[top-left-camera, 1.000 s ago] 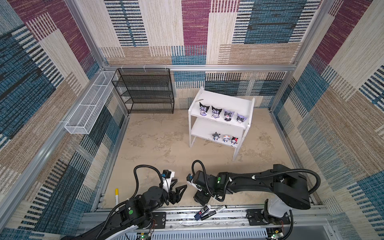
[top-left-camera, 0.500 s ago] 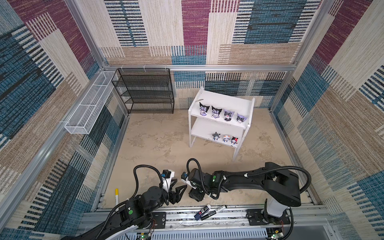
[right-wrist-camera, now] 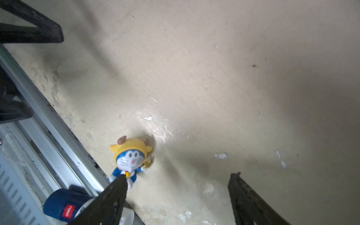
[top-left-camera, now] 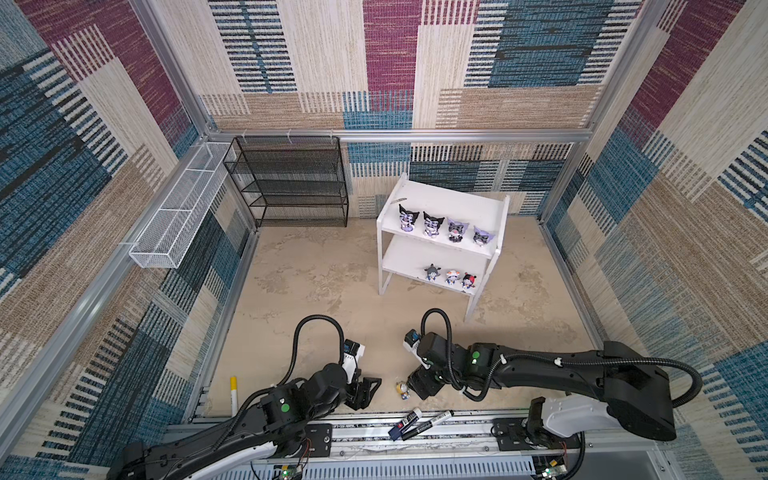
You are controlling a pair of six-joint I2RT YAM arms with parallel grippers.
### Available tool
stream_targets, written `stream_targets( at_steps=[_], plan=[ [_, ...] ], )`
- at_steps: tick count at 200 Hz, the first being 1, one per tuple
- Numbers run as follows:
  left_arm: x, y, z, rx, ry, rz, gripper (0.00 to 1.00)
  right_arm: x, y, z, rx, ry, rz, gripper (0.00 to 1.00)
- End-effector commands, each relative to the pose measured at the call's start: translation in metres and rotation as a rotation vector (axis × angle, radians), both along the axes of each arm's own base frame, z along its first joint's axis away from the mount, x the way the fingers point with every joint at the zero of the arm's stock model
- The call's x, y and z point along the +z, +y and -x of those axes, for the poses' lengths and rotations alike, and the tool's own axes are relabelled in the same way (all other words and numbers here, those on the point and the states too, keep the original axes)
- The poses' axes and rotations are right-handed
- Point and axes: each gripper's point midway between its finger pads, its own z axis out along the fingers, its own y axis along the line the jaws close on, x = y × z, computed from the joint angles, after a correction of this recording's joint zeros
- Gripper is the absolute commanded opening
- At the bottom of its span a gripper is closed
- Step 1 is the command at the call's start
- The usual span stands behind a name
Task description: Place and organize the plastic toys onto the shelf
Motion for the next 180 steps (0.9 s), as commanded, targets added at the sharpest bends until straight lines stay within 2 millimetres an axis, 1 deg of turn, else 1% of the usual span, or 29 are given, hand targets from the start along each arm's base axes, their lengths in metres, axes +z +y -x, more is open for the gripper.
stream_targets(
  at_steps=[1,32,41,57,68,81,85,92,97,105,112,135,150,180],
  plan=[
    [0.016,-0.031,0.002,-0.018,0.039,0.078,0.69,-0.002,-0.012,-0.003,-0.095,0.004,0.000,0.84],
    [0.007,-0.054,0.009,-0.014,0.118,0.026,0.67,-0.006,-0.017,0.000,-0.111,0.011,-0.004,0.84],
    [0.003,-0.061,0.012,-0.021,0.136,0.008,0.66,-0.005,-0.019,-0.001,-0.124,0.006,-0.014,0.84],
    [0.003,-0.075,0.014,-0.022,0.154,-0.002,0.63,-0.001,-0.026,-0.005,-0.169,-0.019,-0.018,0.84],
    [0.005,-0.086,0.015,-0.027,0.162,0.006,0.56,0.002,-0.034,-0.010,-0.218,-0.041,-0.015,0.84],
    [0.003,-0.094,0.015,-0.007,0.193,-0.003,0.42,0.007,-0.043,-0.013,-0.273,-0.059,-0.029,0.84],
    [0.001,-0.095,0.014,0.014,0.210,-0.013,0.39,0.008,-0.044,-0.013,-0.282,-0.061,-0.038,0.84],
    [-0.002,-0.093,0.013,0.059,0.246,-0.031,0.37,0.009,-0.047,-0.012,-0.294,-0.064,-0.054,0.84],
    [-0.005,-0.094,0.013,0.080,0.268,-0.045,0.38,0.011,-0.049,-0.013,-0.307,-0.068,-0.066,0.84],
    [-0.013,-0.087,0.012,0.144,0.311,-0.093,0.38,0.014,-0.051,-0.012,-0.320,-0.071,-0.086,0.84],
    [-0.018,-0.085,0.013,0.167,0.330,-0.126,0.38,0.017,-0.051,-0.012,-0.322,-0.072,-0.103,0.84],
    [-0.025,-0.081,0.010,0.223,0.354,-0.203,0.39,0.025,-0.052,-0.011,-0.326,-0.078,-0.144,0.84],
    [-0.025,-0.078,0.007,0.254,0.349,-0.226,0.40,0.030,-0.051,-0.010,-0.322,-0.082,-0.165,0.84],
    [-0.017,-0.075,0.005,0.268,0.320,-0.232,0.44,0.034,-0.051,-0.011,-0.319,-0.091,-0.186,0.84]
  ],
)
